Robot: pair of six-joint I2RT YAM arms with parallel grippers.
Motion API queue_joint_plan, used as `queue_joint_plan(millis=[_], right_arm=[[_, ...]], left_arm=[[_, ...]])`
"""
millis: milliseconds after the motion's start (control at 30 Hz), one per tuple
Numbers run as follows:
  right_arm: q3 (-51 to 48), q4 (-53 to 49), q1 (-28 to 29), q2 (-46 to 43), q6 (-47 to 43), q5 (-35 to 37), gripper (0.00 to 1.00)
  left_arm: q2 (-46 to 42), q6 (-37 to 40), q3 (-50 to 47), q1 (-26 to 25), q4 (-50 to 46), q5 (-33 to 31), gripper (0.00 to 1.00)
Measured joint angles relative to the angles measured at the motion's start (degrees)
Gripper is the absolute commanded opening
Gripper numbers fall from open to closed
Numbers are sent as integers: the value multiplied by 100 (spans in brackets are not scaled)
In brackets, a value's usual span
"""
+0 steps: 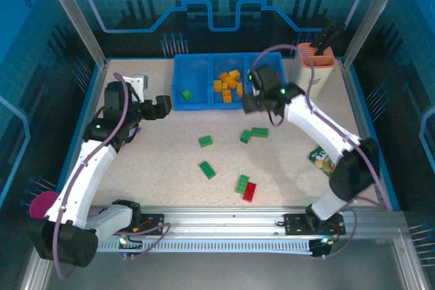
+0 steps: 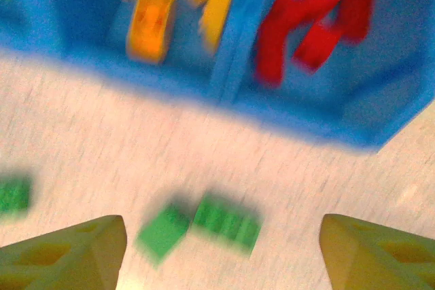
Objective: Sort the legos into containers by color
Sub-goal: Place the lego in the container, then rotate the lego at the bottom-center of the table.
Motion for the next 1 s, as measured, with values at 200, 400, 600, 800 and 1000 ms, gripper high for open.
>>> queue_joint_plan(millis=[200,400,600,800,1000], right_arm=[[-2052,-782,1353,-1582,2079,-337,99],[-3375,-881,2529,-2424,4087,-586,100],[-3698,-470,3211,-1926,5001,-837,100],[-3515,-33,3436,-855,5117,-1102,98],[-3032,26,3440,-4,4972,-1263,87]], left_arm=[[-168,0,-2,11,-26,-44,98],[-260,0,-2,13,-28,-42,98],[-372,-2,-2,17,-28,-39,98],[-522,0,-9,17,-28,-42,98],[-616,0,-26,17,-26,-52,99]])
